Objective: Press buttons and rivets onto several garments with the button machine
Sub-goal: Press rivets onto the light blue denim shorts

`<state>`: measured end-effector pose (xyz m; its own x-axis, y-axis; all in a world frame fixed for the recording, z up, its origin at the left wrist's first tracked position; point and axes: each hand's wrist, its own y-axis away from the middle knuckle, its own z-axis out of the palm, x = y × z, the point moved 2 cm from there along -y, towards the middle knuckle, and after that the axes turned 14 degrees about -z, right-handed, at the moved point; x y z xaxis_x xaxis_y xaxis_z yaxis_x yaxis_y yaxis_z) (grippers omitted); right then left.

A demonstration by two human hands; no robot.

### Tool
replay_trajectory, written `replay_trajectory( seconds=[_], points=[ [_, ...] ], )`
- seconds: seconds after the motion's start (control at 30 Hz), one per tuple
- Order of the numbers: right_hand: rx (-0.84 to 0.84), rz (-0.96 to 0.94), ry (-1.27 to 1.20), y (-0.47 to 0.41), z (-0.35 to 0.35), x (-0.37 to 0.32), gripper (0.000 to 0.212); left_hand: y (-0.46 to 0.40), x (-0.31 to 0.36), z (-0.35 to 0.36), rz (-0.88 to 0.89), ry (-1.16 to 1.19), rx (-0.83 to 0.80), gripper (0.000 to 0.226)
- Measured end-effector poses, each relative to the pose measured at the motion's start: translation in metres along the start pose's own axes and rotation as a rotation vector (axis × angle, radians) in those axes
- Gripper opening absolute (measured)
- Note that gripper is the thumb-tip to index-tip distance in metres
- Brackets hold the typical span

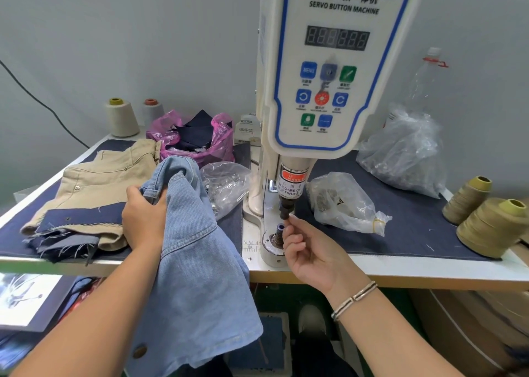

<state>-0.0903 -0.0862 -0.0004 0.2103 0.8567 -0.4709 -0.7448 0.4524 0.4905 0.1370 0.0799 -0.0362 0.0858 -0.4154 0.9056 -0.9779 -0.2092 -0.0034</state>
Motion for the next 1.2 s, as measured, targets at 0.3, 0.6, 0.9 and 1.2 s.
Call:
replay_trajectory(
  seconds=[0.3, 0.6, 0.9, 1.2],
  points=[
    [0.019, 0.009, -0.242, 0.013, 0.011, 0.005, 0.016, -0.005, 0.007, -0.009, -0.107, 0.18, 0.029, 0.024],
    [-0.217, 0.037, 0.141, 0.028, 0.036, 0.047, 0.012, -0.035, 0.0, -0.044, -0.06, 0.044, 0.003, 0.036],
    [-0.378, -0.614, 1.7, -0.091, 0.106, 0.057, 0.028, -0.034, -0.008, -0.033, 0.03, -0.021, 0.037, 0.04],
    [-0.33, -1.059, 2.576, -0.135, 0.118, 0.073, 0.027, -0.035, -0.009, -0.029, 0.019, -0.056, 0.027, 0.039]
  ],
)
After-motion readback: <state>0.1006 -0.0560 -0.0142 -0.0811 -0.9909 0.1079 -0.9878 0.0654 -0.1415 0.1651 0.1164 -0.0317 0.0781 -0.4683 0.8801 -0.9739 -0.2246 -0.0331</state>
